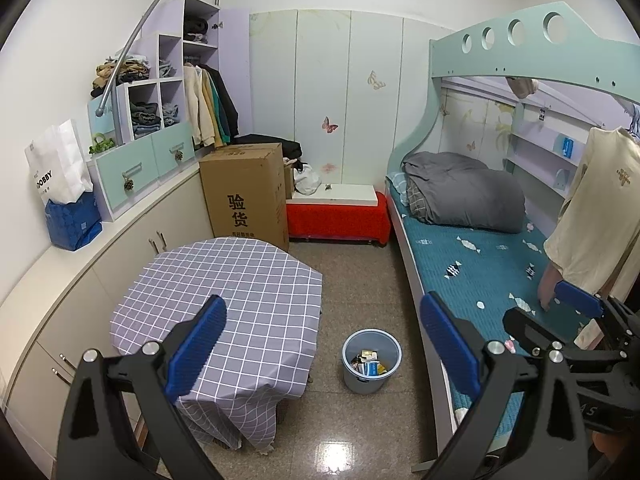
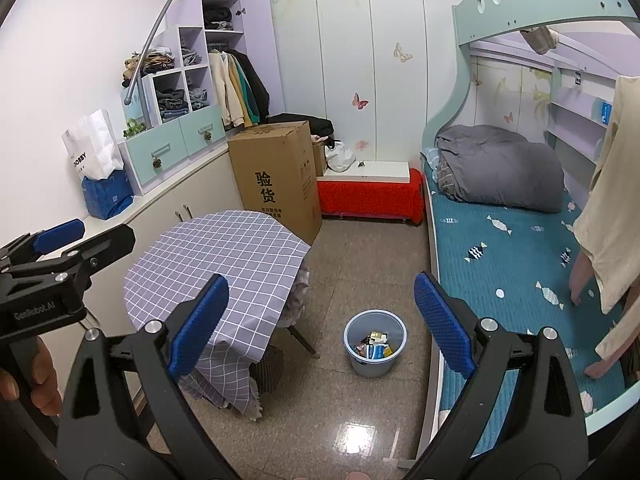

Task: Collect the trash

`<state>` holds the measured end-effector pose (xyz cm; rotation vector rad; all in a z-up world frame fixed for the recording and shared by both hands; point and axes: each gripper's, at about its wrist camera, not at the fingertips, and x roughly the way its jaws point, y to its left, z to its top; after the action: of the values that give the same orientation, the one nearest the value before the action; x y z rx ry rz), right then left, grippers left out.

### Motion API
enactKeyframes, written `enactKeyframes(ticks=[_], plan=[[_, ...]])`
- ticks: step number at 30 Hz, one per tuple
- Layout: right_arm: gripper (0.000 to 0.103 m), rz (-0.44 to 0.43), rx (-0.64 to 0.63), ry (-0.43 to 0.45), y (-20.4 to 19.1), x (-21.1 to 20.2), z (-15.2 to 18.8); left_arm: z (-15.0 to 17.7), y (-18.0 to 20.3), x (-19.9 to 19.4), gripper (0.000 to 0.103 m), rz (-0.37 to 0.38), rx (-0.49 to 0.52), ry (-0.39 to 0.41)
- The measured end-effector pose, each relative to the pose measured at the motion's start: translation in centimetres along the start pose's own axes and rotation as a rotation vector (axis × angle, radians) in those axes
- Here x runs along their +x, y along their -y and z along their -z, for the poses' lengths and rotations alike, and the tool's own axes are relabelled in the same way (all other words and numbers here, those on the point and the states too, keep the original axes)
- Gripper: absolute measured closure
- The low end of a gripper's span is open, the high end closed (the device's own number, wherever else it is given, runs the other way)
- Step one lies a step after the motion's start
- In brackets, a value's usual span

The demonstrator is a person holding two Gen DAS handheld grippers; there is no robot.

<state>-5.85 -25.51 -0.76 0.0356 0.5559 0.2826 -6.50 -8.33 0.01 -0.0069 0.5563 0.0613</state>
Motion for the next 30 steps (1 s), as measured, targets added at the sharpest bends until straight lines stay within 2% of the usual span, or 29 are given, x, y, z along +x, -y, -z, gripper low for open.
enactKeyframes(ticks=[30], plan=[[0.011,-0.007,0.016,-0.023,-0.4,0.7,1.1,0.3,0.0,0.1,0.008,-0.001,-0.001,-0.008]])
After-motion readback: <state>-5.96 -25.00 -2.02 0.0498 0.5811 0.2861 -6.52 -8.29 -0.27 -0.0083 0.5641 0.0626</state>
